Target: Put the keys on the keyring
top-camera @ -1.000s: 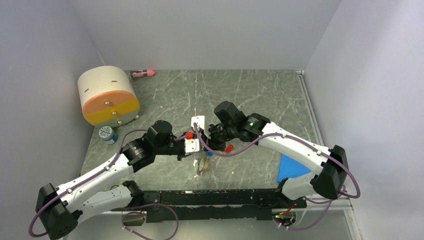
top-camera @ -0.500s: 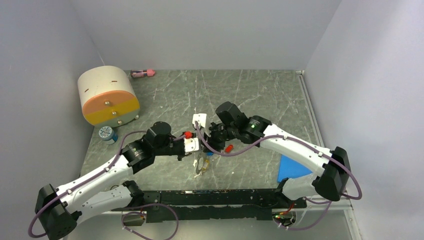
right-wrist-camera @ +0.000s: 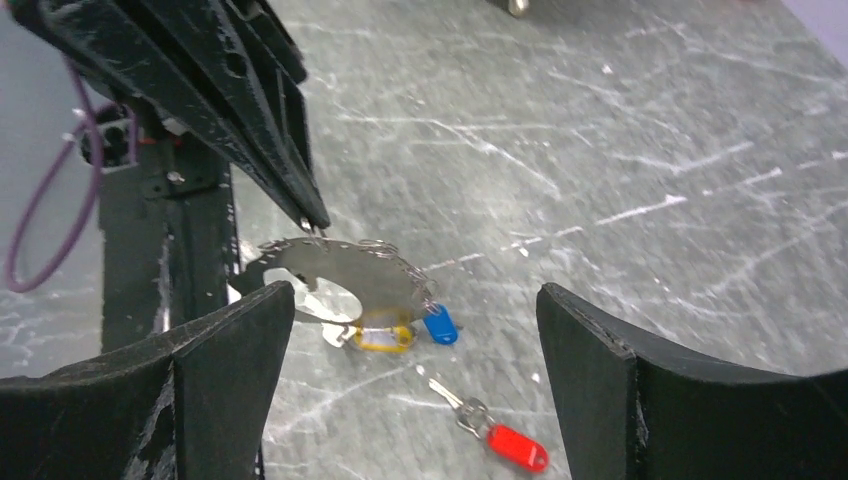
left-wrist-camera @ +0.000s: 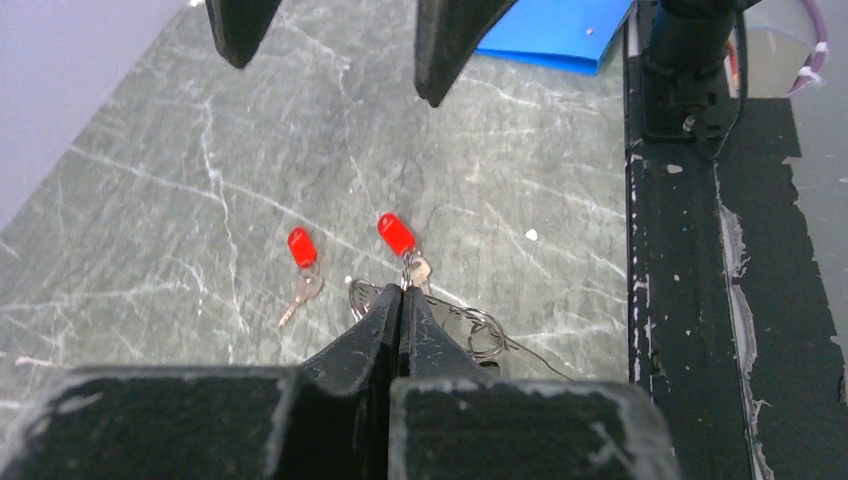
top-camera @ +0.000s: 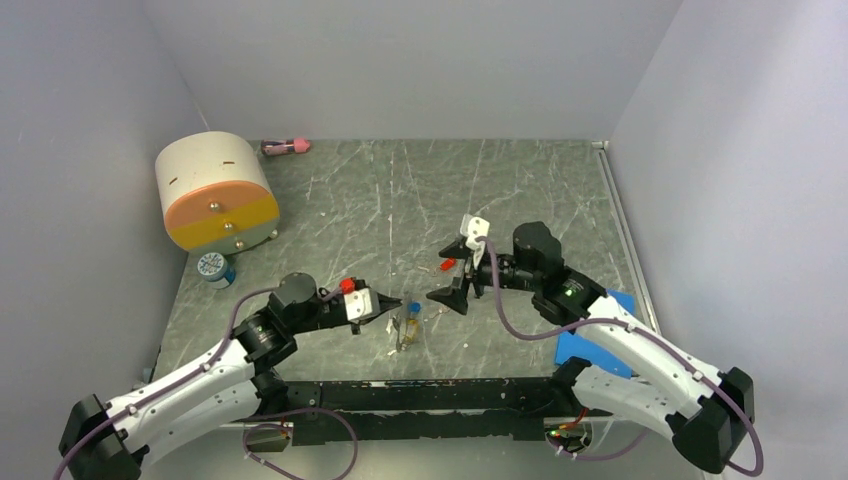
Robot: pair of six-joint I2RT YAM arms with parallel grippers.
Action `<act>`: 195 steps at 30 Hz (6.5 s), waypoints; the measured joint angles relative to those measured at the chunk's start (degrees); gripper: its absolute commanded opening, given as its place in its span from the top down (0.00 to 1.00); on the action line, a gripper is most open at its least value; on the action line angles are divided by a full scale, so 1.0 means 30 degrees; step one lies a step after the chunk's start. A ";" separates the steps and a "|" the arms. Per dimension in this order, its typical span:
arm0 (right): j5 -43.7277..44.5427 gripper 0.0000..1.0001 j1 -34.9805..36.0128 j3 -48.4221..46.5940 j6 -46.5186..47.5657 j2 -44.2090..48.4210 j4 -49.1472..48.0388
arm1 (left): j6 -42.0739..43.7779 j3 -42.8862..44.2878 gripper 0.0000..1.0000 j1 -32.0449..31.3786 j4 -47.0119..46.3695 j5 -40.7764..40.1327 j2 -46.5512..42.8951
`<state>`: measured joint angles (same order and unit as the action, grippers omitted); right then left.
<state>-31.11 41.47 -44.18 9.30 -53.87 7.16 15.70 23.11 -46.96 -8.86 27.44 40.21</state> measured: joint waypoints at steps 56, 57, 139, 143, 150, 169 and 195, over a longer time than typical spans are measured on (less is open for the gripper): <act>1.0295 0.37 -0.1086 0.3949 -1.0754 -0.2076 0.0175 | -0.6171 -0.0219 0.97 0.0000 0.2645 -0.2761 -0.3082; 1.0105 0.37 -0.1122 0.3679 -1.0768 -0.2572 0.0124 | -0.6171 -0.0197 0.97 0.0000 0.2659 -0.2761 -0.3082; 0.4000 0.76 -0.2630 0.0991 -0.9479 -1.0499 0.2076 | -0.6601 0.0240 0.97 0.0000 0.3570 -0.2616 -0.3060; 0.3723 0.78 -0.2659 0.1188 -0.9595 -1.0557 0.2033 | -0.6601 0.0240 0.98 0.0000 0.3570 -0.2608 -0.3024; 0.3381 0.83 -0.2659 0.1209 -0.9697 -1.0834 0.1872 | -0.6594 0.0240 0.98 0.0000 0.3570 -0.2608 -0.2936; 0.3177 1.00 -0.2674 0.1217 -0.9792 -1.1045 0.1581 | -0.6550 0.0350 0.98 0.0000 0.3614 -0.2608 -0.2827; 0.6309 1.00 -0.2688 0.0488 -0.7490 -0.1792 0.2368 | -0.6550 0.0452 0.97 -0.0007 0.3621 -0.2586 -0.2375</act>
<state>-12.19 33.41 -42.72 -13.17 -59.24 14.26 -3.95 24.47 -46.98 2.00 19.68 33.08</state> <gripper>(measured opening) 0.010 0.026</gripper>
